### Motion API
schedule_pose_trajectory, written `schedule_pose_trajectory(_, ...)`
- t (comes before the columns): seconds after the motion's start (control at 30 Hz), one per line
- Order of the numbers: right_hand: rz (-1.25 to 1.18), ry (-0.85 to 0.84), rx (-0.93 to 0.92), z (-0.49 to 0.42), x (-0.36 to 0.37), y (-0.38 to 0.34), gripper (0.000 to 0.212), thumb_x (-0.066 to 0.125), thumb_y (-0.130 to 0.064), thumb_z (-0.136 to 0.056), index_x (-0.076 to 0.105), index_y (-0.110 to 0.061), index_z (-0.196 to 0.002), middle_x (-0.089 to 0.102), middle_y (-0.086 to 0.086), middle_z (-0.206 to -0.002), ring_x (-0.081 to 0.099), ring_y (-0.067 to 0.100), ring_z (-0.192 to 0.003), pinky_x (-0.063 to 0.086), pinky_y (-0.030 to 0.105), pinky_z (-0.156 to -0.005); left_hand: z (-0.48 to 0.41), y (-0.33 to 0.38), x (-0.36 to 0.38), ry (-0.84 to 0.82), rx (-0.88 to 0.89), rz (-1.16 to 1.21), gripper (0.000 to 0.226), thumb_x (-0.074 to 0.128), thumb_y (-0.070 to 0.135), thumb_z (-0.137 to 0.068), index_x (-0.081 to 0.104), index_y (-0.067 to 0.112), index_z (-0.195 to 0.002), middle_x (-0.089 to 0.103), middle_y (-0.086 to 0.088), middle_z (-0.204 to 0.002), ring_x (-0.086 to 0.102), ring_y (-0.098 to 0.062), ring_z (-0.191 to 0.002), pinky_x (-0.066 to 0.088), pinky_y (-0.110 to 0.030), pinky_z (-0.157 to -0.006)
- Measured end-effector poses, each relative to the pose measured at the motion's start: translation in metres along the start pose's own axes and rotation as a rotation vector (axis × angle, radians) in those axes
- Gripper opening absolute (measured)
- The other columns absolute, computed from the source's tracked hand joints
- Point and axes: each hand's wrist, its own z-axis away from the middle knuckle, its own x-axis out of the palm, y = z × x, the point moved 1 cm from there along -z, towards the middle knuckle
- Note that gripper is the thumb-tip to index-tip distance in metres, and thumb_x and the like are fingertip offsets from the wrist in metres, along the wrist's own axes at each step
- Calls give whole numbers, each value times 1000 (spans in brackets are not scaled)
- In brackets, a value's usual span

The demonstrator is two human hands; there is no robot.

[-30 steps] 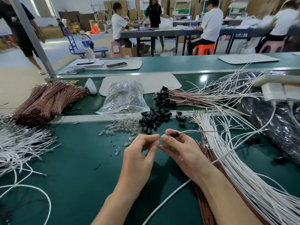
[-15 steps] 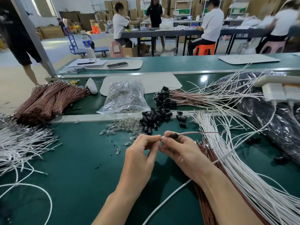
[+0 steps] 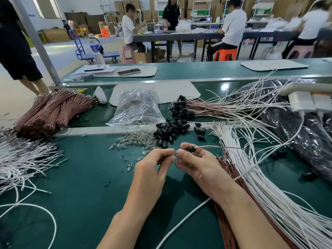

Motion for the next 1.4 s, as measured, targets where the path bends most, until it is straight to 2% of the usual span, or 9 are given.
schedule_pose_trajectory(0.17,22,9,4,0,-1,2,37,82,-13,-64,68,-8,-98,71,9,-77,70,14,-64,59,26,-66,0,2,-1,-11,35,-46,25,73,15,-91,68,37,-103,70,27,-98,68,2,-92,46,-6,-79)
schedule_pose_trajectory(0.47,32,16,29,1,-1,4,41,84,-16,-61,70,-9,-98,71,10,-81,71,16,-67,60,27,-68,3,4,-2,-10,60,-139,17,73,16,-92,70,28,-104,70,22,-94,65,5,-91,45,-5,-78)
schedule_pose_trajectory(0.6,32,-18,45,0,-3,2,41,86,-18,-64,71,-11,-102,73,11,-87,72,17,-74,61,30,-73,4,8,-1,-30,111,-224,14,67,20,-96,65,28,-108,64,19,-98,63,1,-93,49,-17,-79)
schedule_pose_trajectory(0.67,35,-31,62,0,-2,1,37,84,-17,-68,71,-13,-102,74,10,-90,73,17,-76,60,28,-68,4,9,-1,-32,119,-245,14,66,20,-97,64,28,-108,62,18,-99,62,0,-92,49,-22,-78)
schedule_pose_trajectory(0.77,43,-16,68,0,-2,0,26,84,-17,-66,77,-18,-91,71,4,-81,67,10,-67,55,21,-58,4,10,-2,-25,141,-284,12,65,21,-97,63,27,-107,62,17,-97,61,-2,-88,48,-25,-75)
schedule_pose_trajectory(0.93,37,-7,68,0,-2,2,34,81,-12,-69,70,-11,-101,63,0,-69,58,7,-59,49,18,-54,4,11,-3,-25,129,-296,10,63,23,-97,60,29,-106,60,19,-96,60,-1,-87,46,-22,-73)
schedule_pose_trajectory(1.17,7,-18,78,0,-2,3,38,81,-12,-70,68,-9,-106,66,-1,-74,59,6,-61,51,18,-57,5,12,2,-11,102,-293,14,58,27,-97,65,22,-108,62,16,-97,59,-1,-88,46,-19,-77)
schedule_pose_trajectory(1.4,11,-6,71,-1,-2,0,32,78,-12,-70,70,-9,-101,66,1,-72,64,7,-65,52,17,-58,3,9,3,-7,114,-269,13,67,18,-96,66,22,-109,64,17,-98,59,8,-92,42,-5,-81)
